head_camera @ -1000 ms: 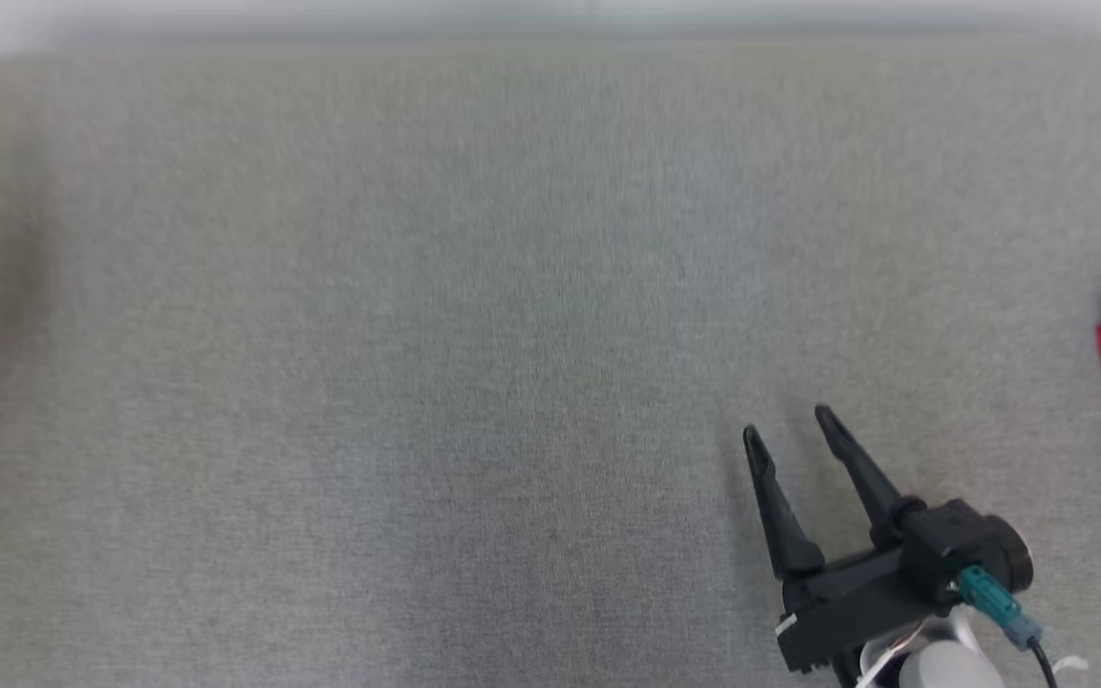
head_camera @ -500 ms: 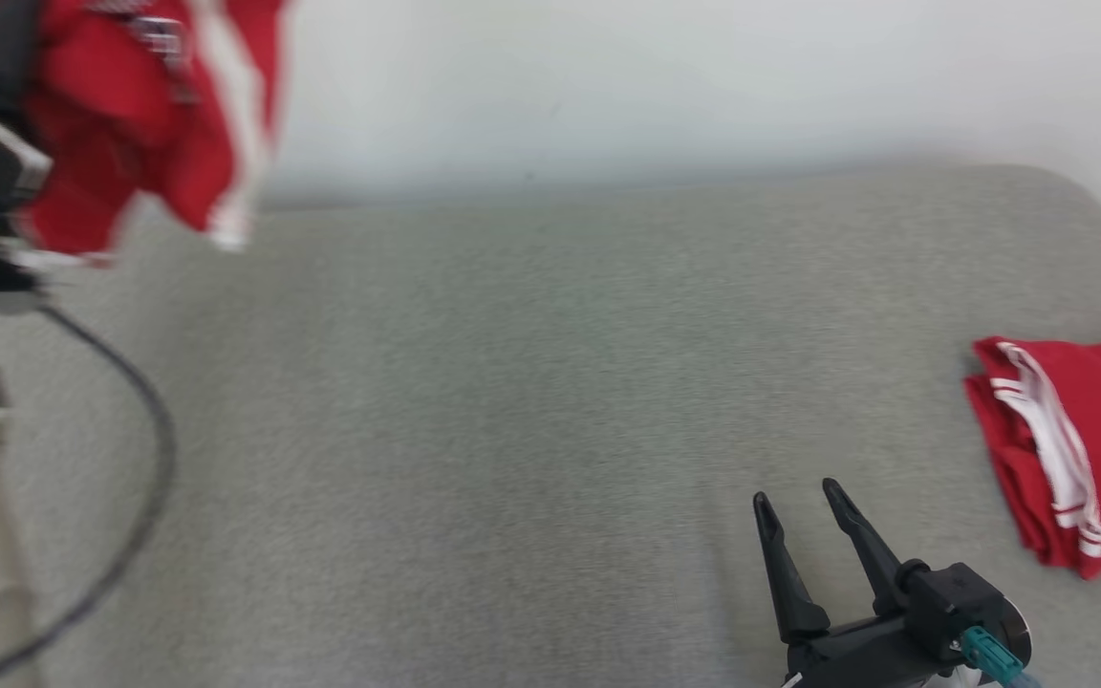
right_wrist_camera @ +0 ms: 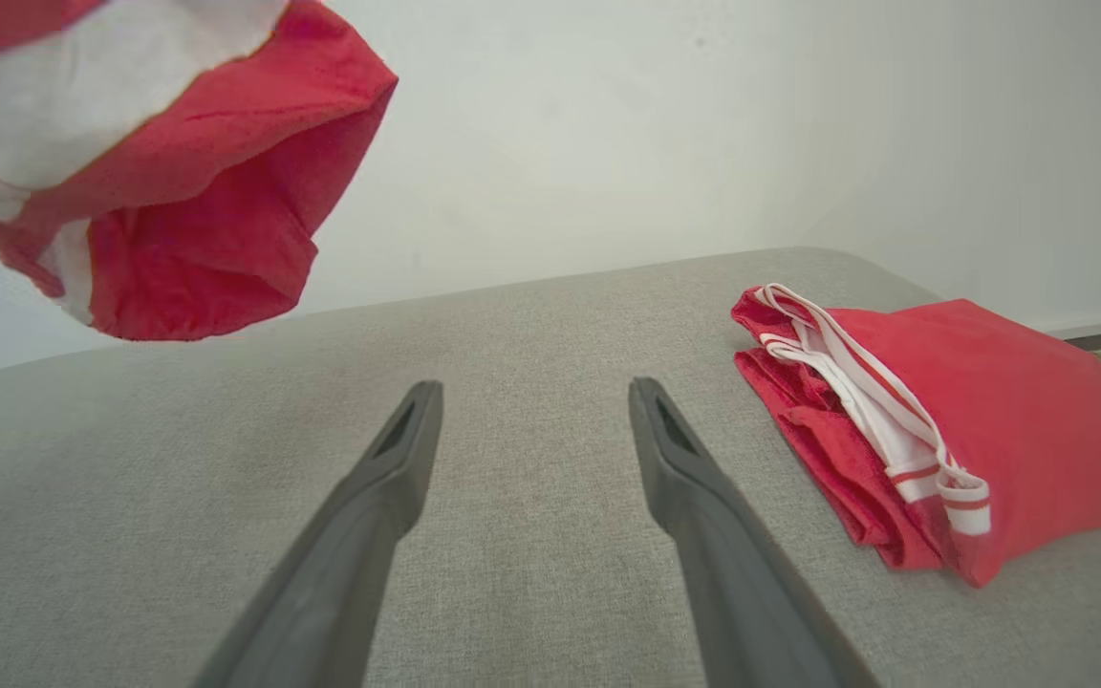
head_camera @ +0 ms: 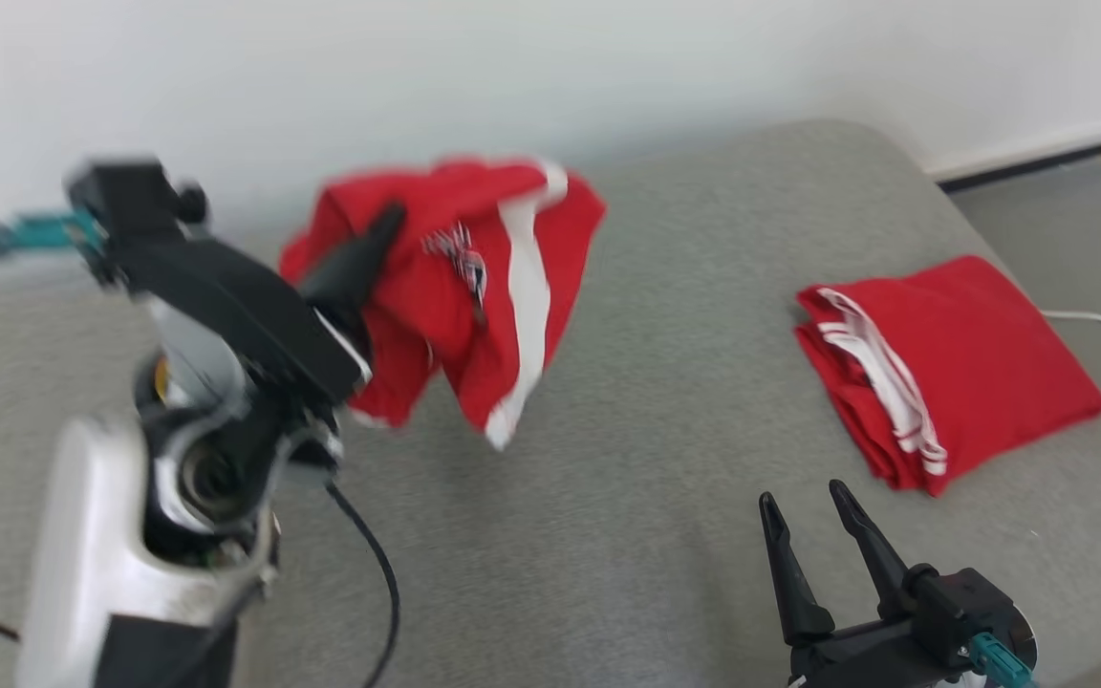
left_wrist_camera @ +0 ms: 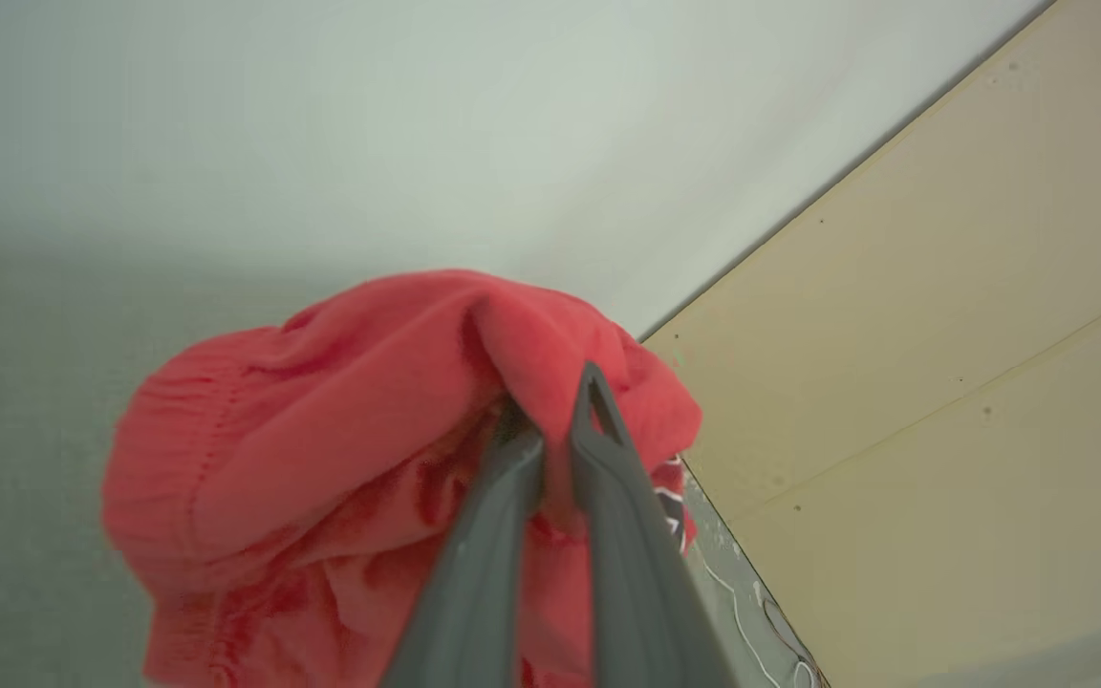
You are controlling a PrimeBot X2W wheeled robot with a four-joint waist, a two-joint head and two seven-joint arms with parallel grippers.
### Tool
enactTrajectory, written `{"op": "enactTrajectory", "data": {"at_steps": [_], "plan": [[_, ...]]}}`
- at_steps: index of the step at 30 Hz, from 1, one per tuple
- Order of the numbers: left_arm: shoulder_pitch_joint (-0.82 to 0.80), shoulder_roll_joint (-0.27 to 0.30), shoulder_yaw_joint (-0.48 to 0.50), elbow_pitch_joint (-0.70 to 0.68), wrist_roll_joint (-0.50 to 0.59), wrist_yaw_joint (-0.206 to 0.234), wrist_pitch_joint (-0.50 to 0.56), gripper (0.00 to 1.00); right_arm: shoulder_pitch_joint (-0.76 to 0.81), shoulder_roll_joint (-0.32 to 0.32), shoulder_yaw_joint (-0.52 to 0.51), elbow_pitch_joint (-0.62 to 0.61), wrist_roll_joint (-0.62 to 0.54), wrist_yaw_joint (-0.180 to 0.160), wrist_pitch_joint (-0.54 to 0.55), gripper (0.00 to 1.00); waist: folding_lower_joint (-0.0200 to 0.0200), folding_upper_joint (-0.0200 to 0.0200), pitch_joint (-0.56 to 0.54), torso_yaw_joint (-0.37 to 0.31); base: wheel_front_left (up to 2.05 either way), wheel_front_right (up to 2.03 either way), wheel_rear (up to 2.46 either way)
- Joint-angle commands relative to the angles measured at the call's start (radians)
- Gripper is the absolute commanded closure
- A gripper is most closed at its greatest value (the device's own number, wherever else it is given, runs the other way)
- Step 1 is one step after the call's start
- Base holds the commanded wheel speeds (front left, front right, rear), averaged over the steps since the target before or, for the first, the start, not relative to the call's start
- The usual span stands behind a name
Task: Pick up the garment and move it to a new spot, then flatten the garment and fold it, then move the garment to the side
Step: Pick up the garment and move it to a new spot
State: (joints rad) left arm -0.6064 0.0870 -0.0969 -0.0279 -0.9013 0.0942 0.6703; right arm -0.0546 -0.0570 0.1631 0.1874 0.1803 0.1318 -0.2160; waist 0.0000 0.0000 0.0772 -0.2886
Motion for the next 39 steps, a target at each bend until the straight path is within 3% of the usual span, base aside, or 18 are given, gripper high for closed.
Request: {"op": "enactTrajectory", "data": {"at_steps": [1,8,13,15,16,23,32,39], "plan": [[0.014,-0.002,-0.001,0.003,0.009,-0.007,-0.008,1.00,0.007,0.002,-0.002,-0.003,0.003,-0.003,-0.002,0.00,0.0000,0.0000,0.035,-0.060,0.00,0.00,0.00],[0.131,-0.032,-0.058,0.159,-0.036,-0.031,-0.145,1.00,-0.005,0.006,-0.009,-0.007,0.010,-0.003,-0.010,0.00,0.0000,0.0000,0.067,-0.087,0.00,0.00,0.00],[0.179,-0.036,-0.159,0.305,0.004,-0.041,-0.254,1.00,-0.014,0.006,-0.012,-0.008,0.004,-0.003,-0.004,0.00,0.0000,0.0000,0.067,-0.069,0.00,0.00,0.00],[0.184,-0.036,-0.199,0.352,0.012,-0.044,-0.295,0.56,-0.017,0.006,-0.011,-0.009,0.002,-0.003,-0.003,0.00,0.0000,0.0000,0.063,-0.055,0.00,0.00,0.00],[0.187,-0.036,-0.213,0.368,0.000,-0.043,-0.318,0.00,-0.018,0.006,-0.009,-0.009,0.002,-0.003,-0.001,0.00,0.0000,0.0000,0.060,-0.048,0.00,0.00,0.00],[0.167,-0.036,-0.280,0.373,-0.013,-0.052,-0.524,0.00,0.004,0.006,-0.015,-0.009,-0.002,-0.003,0.009,0.00,0.0000,0.0000,0.026,0.023,0.00,0.00,0.00],[0.289,-0.001,-0.265,0.297,0.116,-0.083,-0.860,0.00,0.049,-0.013,-0.077,-0.036,-0.009,-0.003,0.028,0.00,0.0000,0.0000,-0.030,0.114,0.00,0.00,0.00],[0.429,0.052,-0.208,0.237,0.246,-0.110,-0.934,0.00,0.130,-0.029,-0.150,-0.079,-0.021,-0.003,0.046,0.00,0.0000,0.0000,-0.068,0.199,0.00,0.00,0.00]]}}
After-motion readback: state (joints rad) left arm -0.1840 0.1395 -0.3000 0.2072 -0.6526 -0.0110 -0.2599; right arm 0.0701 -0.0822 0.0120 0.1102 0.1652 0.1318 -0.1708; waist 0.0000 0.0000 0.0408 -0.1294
